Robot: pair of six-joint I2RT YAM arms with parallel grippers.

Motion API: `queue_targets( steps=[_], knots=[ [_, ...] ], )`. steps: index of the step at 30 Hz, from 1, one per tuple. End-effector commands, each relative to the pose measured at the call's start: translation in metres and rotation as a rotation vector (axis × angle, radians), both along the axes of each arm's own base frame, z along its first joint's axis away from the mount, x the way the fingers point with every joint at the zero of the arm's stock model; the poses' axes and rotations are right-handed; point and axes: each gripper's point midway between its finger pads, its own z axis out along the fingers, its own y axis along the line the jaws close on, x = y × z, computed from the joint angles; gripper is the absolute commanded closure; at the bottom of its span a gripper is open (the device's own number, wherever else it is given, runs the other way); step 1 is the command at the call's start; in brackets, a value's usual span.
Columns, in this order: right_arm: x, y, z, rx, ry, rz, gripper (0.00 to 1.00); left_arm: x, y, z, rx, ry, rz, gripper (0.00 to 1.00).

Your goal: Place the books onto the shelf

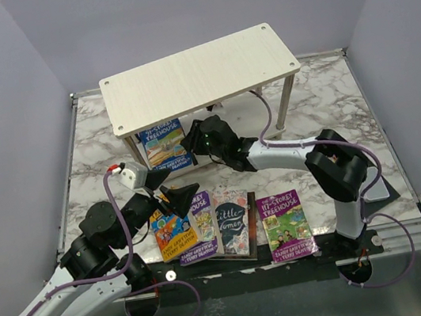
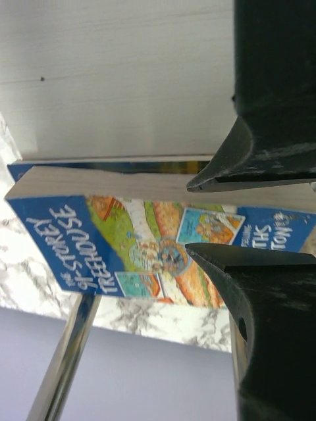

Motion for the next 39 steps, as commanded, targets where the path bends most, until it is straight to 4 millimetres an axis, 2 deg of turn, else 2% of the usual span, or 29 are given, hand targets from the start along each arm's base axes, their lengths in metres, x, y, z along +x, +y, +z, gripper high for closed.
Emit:
queue_targets(
  steps=[1,7,18,27,32,34,39],
  knots=[
    [0.008,-0.005,-0.022,-0.083,0.01,-0.044,0.61,0.0,-0.003,0.001,-0.007,-0.005,-0.014,0.01],
    [0.007,-0.002,-0.03,-0.083,0.016,-0.024,0.64,0.0,-0.003,0.0,-0.004,-0.005,-0.014,0.01],
    [0.004,0.018,-0.026,-0.072,-0.013,0.077,0.73,0.001,-0.003,0.0,-0.001,-0.005,-0.012,0.01],
    [0.002,0.029,-0.023,-0.066,-0.024,0.134,0.77,0.001,-0.005,-0.002,0.004,-0.002,-0.021,0.01],
    [0.0,0.021,-0.016,-0.063,-0.023,0.11,0.75,0.001,-0.006,-0.003,0.008,0.003,-0.023,0.01],
    [-0.002,0.016,-0.01,-0.059,-0.027,0.1,0.69,0.001,-0.007,-0.004,0.008,0.007,-0.022,0.01],
    [-0.015,-0.007,0.006,-0.051,-0.035,0.07,0.61,0.006,-0.009,-0.011,0.025,0.028,-0.006,0.01]
  ],
)
